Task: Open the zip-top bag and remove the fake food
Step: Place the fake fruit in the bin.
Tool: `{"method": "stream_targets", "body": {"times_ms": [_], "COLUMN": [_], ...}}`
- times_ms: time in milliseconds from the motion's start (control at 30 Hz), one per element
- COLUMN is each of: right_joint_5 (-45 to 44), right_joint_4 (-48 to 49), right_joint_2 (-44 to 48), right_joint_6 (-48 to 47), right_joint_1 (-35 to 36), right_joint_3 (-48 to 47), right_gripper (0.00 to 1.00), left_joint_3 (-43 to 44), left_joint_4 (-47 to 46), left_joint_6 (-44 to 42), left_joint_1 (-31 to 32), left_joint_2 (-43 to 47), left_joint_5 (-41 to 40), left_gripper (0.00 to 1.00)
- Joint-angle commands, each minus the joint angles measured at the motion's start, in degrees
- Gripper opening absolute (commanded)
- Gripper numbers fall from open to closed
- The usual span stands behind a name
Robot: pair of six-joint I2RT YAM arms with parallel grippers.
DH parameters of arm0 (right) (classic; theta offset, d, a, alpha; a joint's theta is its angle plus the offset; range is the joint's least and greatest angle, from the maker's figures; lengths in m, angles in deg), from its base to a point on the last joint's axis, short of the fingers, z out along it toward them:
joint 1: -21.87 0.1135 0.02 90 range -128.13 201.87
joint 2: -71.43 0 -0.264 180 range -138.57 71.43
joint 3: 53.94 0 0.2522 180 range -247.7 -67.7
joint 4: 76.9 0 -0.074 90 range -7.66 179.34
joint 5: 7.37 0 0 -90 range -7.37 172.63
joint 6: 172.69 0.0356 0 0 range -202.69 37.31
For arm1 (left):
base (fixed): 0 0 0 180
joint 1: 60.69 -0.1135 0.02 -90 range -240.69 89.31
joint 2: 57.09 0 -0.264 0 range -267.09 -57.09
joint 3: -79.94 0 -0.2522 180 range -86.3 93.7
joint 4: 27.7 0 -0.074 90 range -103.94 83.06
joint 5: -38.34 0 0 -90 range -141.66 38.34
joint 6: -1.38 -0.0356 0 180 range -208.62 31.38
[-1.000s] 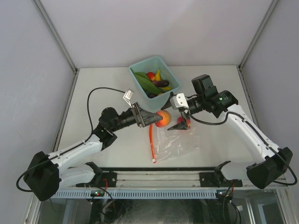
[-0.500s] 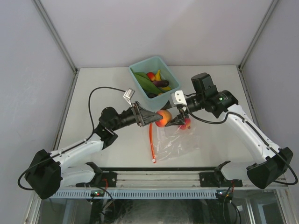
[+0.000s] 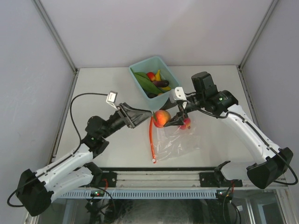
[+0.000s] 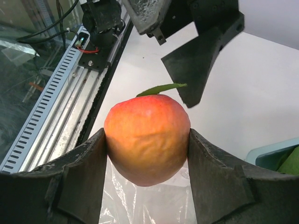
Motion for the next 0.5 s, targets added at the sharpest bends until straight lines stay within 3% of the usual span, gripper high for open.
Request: {"method": "stream_targets", "body": {"times_ms": [0,167,467], "right_joint_5": [1.43,0.60,-6.77], "right_joint_4": [5.01,9.63,22.78], "right_joint_2": [1.88,1.26,-1.61], "right_joint_6": [6.72,12.10,26.39], "right_joint_1": [-0.15,-1.10,-2.20], "right_joint_3": [-2.53,-2.21,-2.19], "right_gripper": [0.21,0.18,0.15], "left_joint_3": [-4.58,-8.13,-8.56], "left_joint_4": [3.82,8.22,25.09], "left_joint_6": [-1.98,-2.21,-7.31], "left_joint_1": [-1.86,-4.10,-8.54], "left_joint_2": [6.34,12.64,18.90], "left_joint_5": [-8.93,-13.94,-18.52], "left_gripper": [1.00,1.00,1.00]}}
